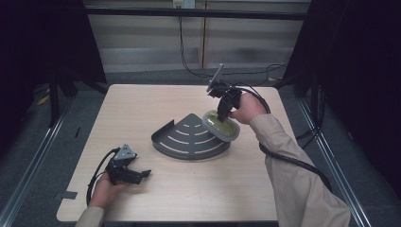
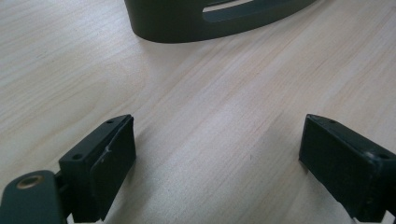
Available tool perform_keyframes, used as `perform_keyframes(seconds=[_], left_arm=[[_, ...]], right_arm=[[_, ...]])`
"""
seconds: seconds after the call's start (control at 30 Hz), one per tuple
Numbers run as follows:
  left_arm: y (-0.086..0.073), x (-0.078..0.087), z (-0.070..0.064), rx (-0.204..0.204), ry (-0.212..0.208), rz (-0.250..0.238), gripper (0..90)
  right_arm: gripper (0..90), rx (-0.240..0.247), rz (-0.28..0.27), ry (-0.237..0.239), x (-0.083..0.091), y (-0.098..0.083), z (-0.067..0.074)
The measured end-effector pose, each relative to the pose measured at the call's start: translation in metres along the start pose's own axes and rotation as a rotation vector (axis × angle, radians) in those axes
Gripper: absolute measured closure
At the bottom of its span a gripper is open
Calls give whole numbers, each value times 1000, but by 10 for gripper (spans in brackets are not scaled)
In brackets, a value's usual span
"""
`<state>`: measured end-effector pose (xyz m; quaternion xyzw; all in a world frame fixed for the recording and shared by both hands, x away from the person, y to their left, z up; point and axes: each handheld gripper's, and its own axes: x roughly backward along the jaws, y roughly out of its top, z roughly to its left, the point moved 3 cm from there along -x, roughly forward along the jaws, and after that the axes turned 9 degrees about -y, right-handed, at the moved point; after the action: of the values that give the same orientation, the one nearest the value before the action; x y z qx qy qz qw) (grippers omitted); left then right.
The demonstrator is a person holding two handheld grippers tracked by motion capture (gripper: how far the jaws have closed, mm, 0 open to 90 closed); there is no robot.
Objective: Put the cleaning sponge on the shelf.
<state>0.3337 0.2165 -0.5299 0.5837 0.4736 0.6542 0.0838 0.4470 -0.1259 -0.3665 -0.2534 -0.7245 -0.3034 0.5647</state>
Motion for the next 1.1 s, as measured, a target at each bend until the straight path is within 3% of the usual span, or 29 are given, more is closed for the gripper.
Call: perform_keyframes(seconds=[0.33, 0.63, 1.1], left_arm=[[0, 0, 0, 0, 0, 0, 103], [0, 0, 0, 0, 0, 0, 103], [0, 0, 0, 0, 0, 0, 103]], right_arm=[[715, 7, 3, 6, -11, 9, 2], [715, -27, 14, 21, -23, 14, 10], [714, -32, 10, 28, -34, 19, 14]])
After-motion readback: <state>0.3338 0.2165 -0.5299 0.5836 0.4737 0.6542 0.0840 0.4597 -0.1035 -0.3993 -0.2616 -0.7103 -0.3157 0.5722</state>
